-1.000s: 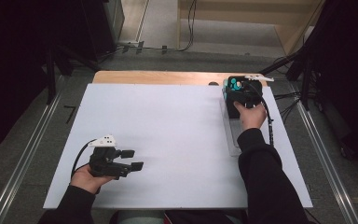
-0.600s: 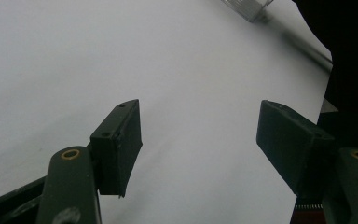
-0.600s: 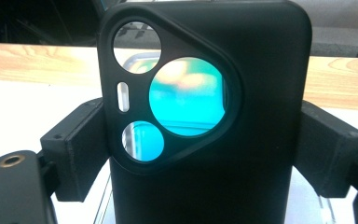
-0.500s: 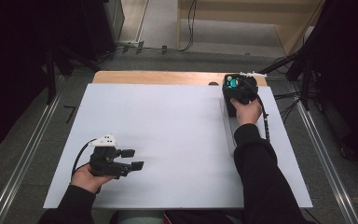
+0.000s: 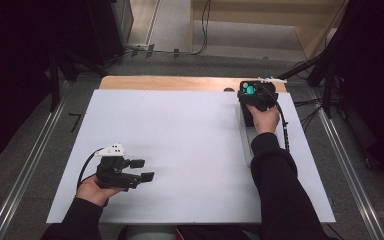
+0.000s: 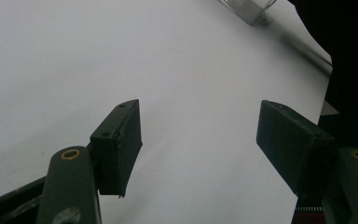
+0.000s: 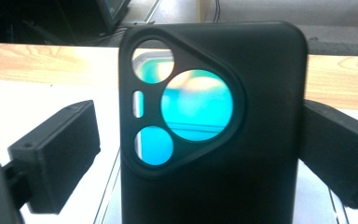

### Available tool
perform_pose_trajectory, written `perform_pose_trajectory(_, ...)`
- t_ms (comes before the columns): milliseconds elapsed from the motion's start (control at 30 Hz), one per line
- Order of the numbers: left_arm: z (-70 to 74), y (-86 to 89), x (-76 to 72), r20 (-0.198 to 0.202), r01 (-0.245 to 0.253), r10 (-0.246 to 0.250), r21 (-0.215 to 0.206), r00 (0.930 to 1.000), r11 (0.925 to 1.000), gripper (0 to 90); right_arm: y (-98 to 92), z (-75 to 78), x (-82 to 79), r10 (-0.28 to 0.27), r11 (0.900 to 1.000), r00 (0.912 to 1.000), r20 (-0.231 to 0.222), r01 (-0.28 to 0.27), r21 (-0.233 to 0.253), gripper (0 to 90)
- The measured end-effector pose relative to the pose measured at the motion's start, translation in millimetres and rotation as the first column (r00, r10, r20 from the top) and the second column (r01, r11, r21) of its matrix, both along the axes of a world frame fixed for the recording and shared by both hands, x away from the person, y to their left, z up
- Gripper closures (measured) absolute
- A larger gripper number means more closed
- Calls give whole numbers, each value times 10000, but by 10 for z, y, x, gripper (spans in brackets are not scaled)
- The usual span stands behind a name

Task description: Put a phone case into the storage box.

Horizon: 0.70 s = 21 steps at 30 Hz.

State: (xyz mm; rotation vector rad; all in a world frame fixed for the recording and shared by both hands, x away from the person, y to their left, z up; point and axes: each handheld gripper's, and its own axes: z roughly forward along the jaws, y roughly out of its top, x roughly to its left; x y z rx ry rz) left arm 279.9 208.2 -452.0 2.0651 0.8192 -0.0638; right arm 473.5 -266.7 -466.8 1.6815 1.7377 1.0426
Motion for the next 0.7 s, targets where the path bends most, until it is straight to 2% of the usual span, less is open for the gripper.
perform_pose_trajectory(200,-4,-19,25,-56,1,-1,-8,10000,10000,310,-30,34,-26,152,9998,9998,-91,-150,161,11)
perform_pose_trajectory(467,-8,-3,43,-73,-82,83,26,9999,10000,310,-58,253,-164,269,9994,9994,-205,-264,230,11)
perform_pose_trajectory(700,-4,11,41,-106,-200,200,-5,9997,9998,310,-90,362,-252,745,9964,9960,-484,-724,435,14)
